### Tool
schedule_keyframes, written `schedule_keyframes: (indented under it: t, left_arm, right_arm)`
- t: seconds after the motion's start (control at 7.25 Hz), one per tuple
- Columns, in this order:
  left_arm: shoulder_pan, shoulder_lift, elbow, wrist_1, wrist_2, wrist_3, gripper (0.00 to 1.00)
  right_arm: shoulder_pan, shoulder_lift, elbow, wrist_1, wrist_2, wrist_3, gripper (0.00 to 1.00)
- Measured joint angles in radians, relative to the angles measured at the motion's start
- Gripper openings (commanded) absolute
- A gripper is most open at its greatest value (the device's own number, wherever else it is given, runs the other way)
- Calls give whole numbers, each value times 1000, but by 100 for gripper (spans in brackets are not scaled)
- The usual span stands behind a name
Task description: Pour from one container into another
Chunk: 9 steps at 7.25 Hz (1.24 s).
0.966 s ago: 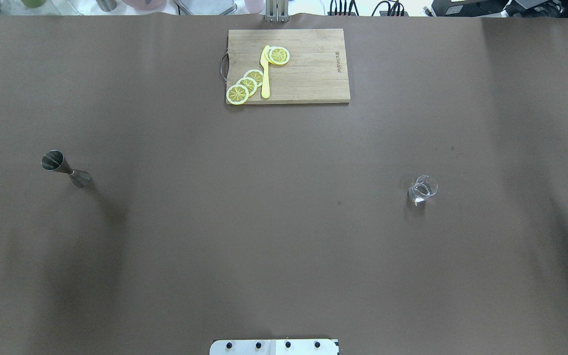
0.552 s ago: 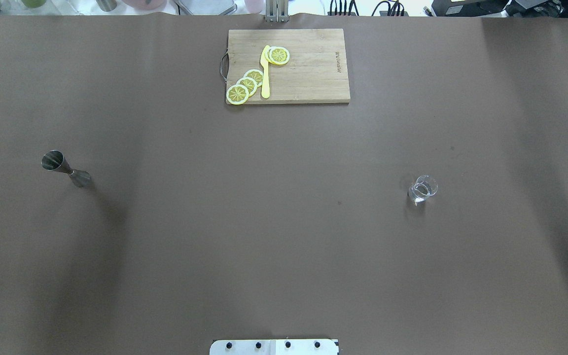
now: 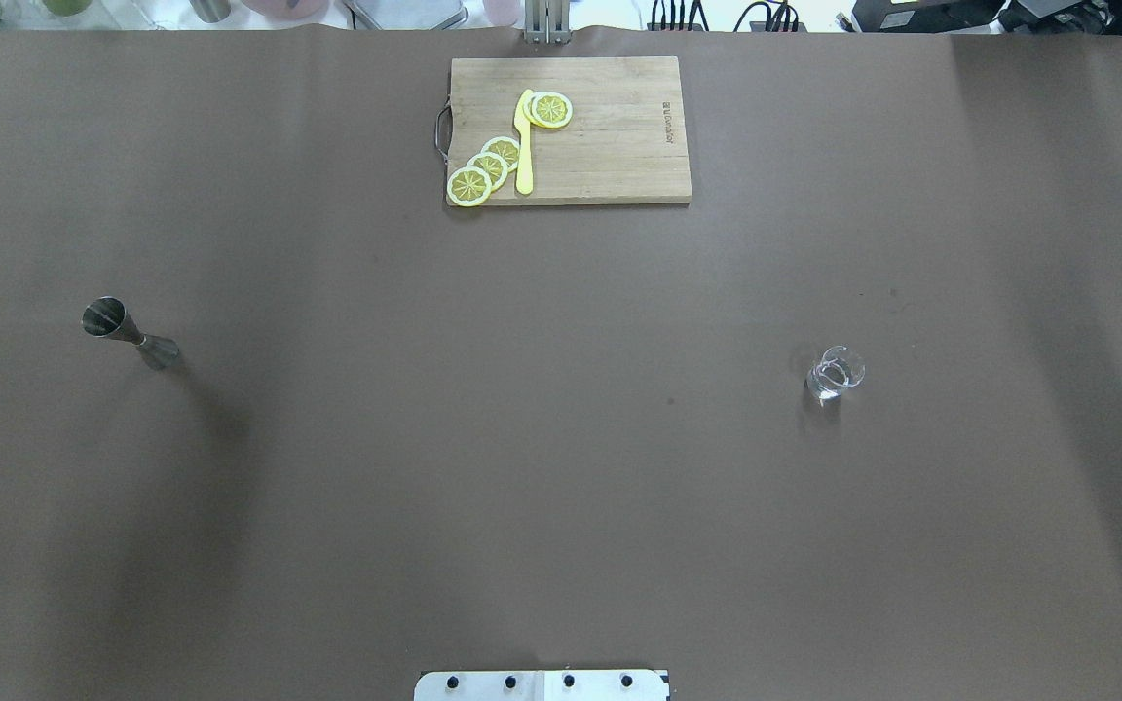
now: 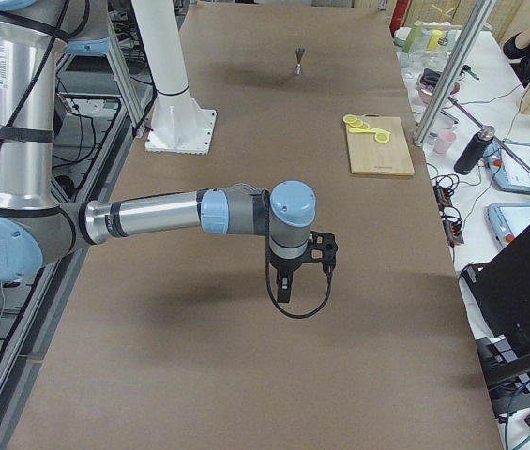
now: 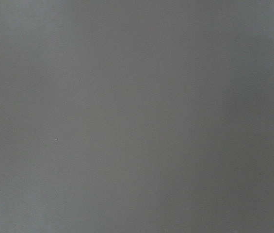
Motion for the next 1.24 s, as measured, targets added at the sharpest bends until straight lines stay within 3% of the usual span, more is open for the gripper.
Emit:
schedule_keyframes:
  t: [0.41,1.24]
  left_arm:
    - [-27,1,6,29,-35,19,98]
    - [-30,-1,67,26,39,11,98]
  right_arm:
    - [-9,19,-11,-42,-55,11,100]
    - [-11,13,-127,95,-55,13,100]
